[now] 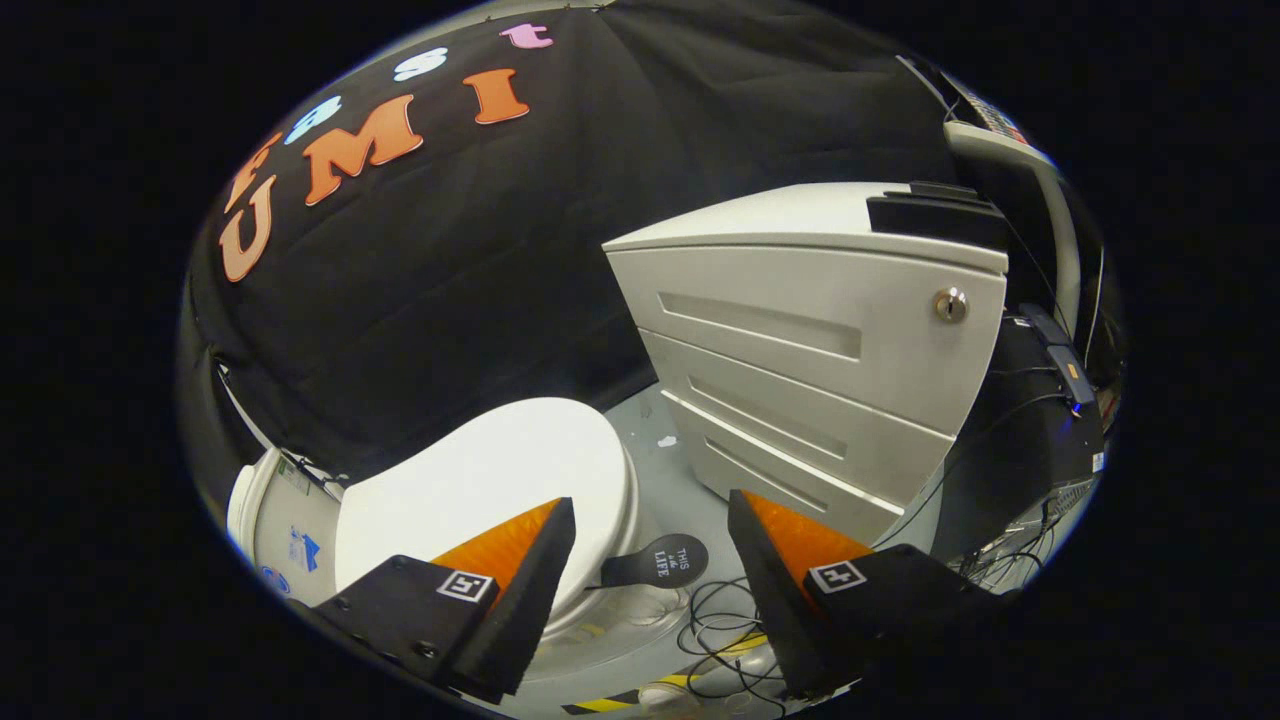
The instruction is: Open the toilet lid.
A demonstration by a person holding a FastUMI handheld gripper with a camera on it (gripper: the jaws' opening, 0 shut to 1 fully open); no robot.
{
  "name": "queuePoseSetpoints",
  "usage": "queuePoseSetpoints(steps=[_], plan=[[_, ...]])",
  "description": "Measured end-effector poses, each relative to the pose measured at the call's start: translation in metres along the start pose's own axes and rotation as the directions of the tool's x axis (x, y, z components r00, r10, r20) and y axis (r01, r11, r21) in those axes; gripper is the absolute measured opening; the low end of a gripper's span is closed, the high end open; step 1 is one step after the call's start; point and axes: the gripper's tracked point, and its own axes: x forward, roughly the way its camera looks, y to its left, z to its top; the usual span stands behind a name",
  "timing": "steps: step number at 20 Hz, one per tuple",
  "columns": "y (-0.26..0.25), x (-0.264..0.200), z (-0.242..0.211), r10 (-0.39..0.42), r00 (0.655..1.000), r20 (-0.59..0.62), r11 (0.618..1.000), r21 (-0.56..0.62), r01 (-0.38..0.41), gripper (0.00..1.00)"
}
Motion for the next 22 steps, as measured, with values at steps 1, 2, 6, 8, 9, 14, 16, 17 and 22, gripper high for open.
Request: queuePoseSetpoints(steps=[1, 2, 6, 8, 9, 14, 16, 17, 22], plan=[[-0.006, 0.004, -0.010, -0.016, 0.999, -0.028, 1.000, 0.016, 0.016, 0.99], [-0.011, 0.008, -0.017, -0.026, 0.999, -0.047, 0.998, 0.051, 0.028, 0.99], [-0.029, 0.018, -0.031, -0.044, 0.996, -0.080, 0.977, 0.206, 0.060, 0.98], [-0.031, 0.022, -0.039, -0.032, 0.995, -0.098, 0.957, 0.282, 0.059, 0.94], [-0.029, 0.025, -0.040, -0.013, 0.995, -0.098, 0.945, 0.323, 0.044, 0.91], [-0.014, 0.023, -0.048, 0.101, 0.985, -0.141, 0.889, 0.458, -0.025, 0.75], [-0.011, 0.023, -0.051, 0.128, 0.980, -0.150, 0.873, 0.486, -0.040, 0.71], [-0.010, 0.026, -0.053, 0.134, 0.979, -0.154, 0.865, 0.501, -0.040, 0.68], [-0.008, 0.026, -0.056, 0.154, 0.973, -0.170, 0.856, 0.515, -0.045, 0.54]])
